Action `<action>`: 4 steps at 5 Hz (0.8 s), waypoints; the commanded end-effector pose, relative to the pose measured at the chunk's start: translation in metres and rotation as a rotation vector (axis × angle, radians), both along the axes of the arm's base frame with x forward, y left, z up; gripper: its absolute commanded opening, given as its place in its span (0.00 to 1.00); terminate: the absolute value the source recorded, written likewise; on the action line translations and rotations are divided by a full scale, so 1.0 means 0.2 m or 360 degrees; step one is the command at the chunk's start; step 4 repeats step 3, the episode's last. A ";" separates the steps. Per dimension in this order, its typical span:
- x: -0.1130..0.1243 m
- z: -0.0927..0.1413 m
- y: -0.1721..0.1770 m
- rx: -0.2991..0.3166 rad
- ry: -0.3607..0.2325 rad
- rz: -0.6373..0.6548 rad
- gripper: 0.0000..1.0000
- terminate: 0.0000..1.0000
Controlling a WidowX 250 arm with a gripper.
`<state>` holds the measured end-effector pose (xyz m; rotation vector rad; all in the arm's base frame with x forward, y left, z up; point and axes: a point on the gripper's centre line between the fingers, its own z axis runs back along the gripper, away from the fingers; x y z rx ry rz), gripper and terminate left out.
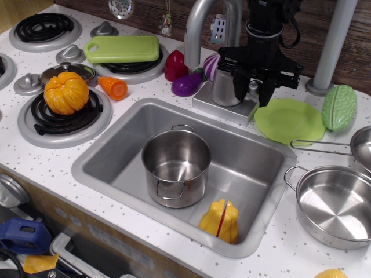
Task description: Turn lever vertical to front
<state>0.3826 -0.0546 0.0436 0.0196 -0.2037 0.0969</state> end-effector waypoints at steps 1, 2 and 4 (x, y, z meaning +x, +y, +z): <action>-0.06 0.03 -0.09 0.0090 0.0033 0.0008 0.00 0.00; -0.10 0.04 -0.08 0.0084 0.0034 -0.0002 0.00 0.00; -0.09 0.07 -0.06 0.0100 0.0027 -0.0024 1.00 1.00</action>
